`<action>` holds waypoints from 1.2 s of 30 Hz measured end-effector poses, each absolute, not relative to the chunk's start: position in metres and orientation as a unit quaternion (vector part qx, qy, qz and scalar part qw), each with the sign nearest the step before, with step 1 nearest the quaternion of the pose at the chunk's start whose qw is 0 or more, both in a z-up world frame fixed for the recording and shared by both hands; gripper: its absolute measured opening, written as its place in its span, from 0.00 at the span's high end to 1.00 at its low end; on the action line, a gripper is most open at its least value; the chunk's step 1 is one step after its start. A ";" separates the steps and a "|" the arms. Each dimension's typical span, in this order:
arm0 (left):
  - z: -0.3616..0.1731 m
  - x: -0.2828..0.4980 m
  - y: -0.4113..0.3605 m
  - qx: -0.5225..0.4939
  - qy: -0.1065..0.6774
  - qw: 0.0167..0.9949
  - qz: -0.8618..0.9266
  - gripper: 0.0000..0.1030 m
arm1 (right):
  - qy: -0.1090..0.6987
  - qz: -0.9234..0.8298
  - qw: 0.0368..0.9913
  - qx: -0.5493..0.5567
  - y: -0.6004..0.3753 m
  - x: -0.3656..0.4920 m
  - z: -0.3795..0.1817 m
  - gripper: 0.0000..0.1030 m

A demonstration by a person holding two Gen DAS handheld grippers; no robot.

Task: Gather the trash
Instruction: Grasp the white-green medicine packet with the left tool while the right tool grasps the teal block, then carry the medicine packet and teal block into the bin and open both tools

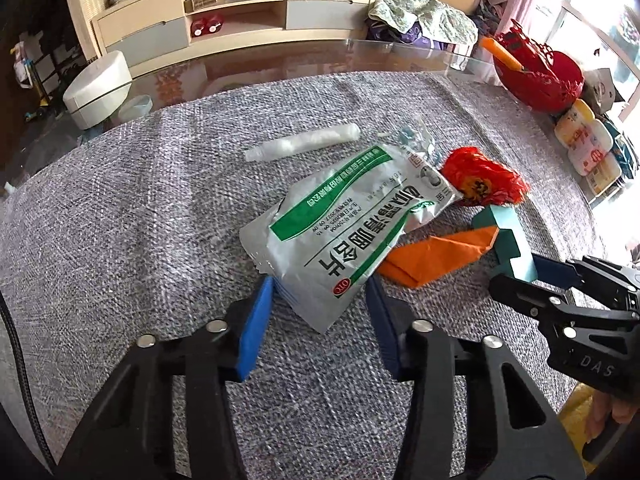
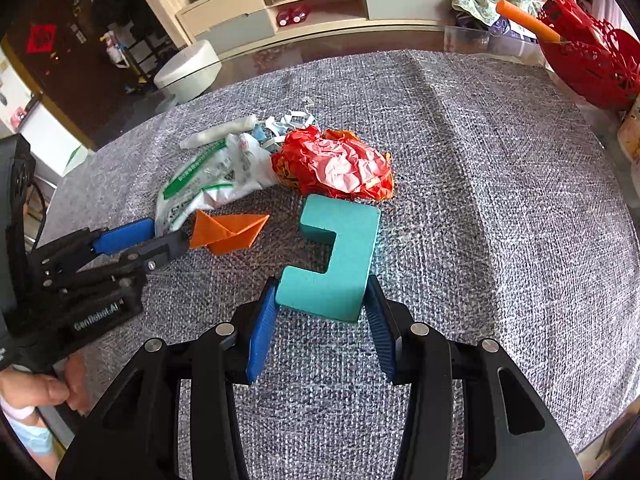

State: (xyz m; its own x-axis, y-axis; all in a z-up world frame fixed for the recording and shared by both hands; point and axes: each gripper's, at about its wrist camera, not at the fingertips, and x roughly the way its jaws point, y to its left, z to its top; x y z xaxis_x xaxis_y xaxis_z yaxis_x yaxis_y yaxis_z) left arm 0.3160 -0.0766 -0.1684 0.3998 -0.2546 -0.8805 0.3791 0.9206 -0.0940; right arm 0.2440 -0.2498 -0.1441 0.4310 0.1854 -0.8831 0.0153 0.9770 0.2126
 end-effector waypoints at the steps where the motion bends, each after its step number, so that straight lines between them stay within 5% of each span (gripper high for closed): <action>1: -0.168 0.317 -0.076 0.059 0.513 0.835 -0.189 0.61 | 0.530 0.050 0.841 0.093 -0.248 0.245 -0.144 0.57; 9: -0.168 0.309 -0.064 0.044 0.514 0.837 -0.182 0.71 | 0.532 0.049 0.841 0.092 -0.248 0.232 -0.146 0.57; 36: -0.122 0.108 -0.022 -0.023 0.506 0.846 -0.167 0.72 | 0.503 0.081 0.858 0.069 -0.233 0.090 -0.104 0.59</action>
